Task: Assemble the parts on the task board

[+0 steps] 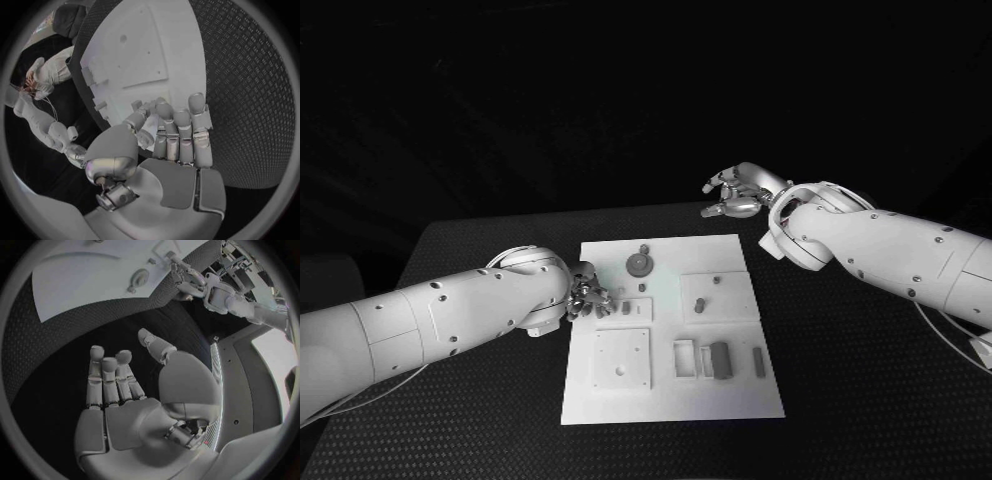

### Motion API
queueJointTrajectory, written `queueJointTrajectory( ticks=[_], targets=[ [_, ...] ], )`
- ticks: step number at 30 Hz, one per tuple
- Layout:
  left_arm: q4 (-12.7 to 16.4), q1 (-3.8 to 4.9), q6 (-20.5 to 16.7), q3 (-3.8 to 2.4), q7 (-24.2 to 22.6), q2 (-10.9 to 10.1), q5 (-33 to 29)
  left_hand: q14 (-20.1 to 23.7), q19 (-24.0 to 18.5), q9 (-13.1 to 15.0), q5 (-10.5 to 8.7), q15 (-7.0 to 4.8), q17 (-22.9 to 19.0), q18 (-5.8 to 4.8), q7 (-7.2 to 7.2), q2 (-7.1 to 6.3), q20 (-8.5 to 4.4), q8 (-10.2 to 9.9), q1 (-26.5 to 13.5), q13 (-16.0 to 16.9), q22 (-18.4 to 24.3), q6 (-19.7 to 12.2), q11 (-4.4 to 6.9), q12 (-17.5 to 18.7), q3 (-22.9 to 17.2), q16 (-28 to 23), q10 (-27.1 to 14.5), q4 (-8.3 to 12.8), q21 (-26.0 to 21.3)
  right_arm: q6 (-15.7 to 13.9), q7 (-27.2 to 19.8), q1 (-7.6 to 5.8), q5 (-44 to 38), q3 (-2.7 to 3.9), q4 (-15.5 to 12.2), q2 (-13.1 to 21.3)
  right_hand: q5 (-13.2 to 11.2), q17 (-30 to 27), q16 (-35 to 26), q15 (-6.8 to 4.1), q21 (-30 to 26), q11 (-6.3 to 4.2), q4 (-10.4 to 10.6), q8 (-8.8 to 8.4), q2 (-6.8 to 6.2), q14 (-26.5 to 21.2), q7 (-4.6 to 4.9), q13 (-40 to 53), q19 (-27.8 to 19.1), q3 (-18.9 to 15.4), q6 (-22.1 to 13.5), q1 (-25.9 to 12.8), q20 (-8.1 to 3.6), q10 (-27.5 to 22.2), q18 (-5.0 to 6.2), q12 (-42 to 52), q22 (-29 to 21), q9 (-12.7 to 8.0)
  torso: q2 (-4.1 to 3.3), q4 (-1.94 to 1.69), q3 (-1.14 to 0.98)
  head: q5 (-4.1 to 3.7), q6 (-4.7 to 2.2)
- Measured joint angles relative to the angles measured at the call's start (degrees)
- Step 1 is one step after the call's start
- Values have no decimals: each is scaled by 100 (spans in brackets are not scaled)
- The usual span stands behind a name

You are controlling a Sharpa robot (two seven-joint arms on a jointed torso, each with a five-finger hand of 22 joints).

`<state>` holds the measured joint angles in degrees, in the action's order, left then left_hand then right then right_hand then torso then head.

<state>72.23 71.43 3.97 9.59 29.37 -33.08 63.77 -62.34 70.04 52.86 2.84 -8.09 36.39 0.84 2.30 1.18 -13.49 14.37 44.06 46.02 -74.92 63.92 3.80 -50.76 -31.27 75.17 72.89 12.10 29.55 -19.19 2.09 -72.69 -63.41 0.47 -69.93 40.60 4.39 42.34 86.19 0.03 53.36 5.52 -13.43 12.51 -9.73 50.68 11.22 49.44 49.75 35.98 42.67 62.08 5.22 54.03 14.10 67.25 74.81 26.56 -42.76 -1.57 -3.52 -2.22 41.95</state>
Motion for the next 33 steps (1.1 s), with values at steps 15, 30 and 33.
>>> queueJointTrajectory(
  ticks=[15, 30, 33],
  targets=[
    [-19, 0, 9, -1, 23, 20, 11, 21, -25, -48, 0, -21, -7, 0, -12, -195, -24, -12, -518, -1, 1, -20, 0, 0, 352, 22, 0, -112, 1, 4, -1, 0, 0, 0, 4, -9, 0, -5, 0, 1, 0, 0, 0, 0, 0, 1, -12, -4, 0, 0, 12, 0, 0, 0, 0, 18, -1, -5, -1, 0, 3, -1, -3],
    [61, -27, -157, -11, -41, -154, -34, 76, -77, -101, 0, -71, -26, 0, -100, -329, -54, -36, -1075, 7, 2, -108, -15, 0, 855, 25, -55, -63, -48, 6, -3, 0, 1, 0, 12, -9, 0, -5, 22, -5, 0, 0, 0, 0, 0, -22, -8, -9, 0, 0, 9, 0, 0, 0, 0, 18, -1, -10, -3, -1, 10, -8, -20],
    [63, -70, -321, -91, -54, -258, -151, 254, -258, -180, 0, -14, -89, 0, 69, -355, -26, -268, -1049, -35, 2, -509, -127, 120, 851, -87, -291, 70, -202, 6, -4, 0, 1, 0, 17, -4, 0, -10, 22, -5, 0, 0, 0, 0, 0, -22, -8, -9, 0, 0, 8, 0, 0, 0, 0, 18, -2, -10, -3, -4, 10, -20, -32]
  ],
)
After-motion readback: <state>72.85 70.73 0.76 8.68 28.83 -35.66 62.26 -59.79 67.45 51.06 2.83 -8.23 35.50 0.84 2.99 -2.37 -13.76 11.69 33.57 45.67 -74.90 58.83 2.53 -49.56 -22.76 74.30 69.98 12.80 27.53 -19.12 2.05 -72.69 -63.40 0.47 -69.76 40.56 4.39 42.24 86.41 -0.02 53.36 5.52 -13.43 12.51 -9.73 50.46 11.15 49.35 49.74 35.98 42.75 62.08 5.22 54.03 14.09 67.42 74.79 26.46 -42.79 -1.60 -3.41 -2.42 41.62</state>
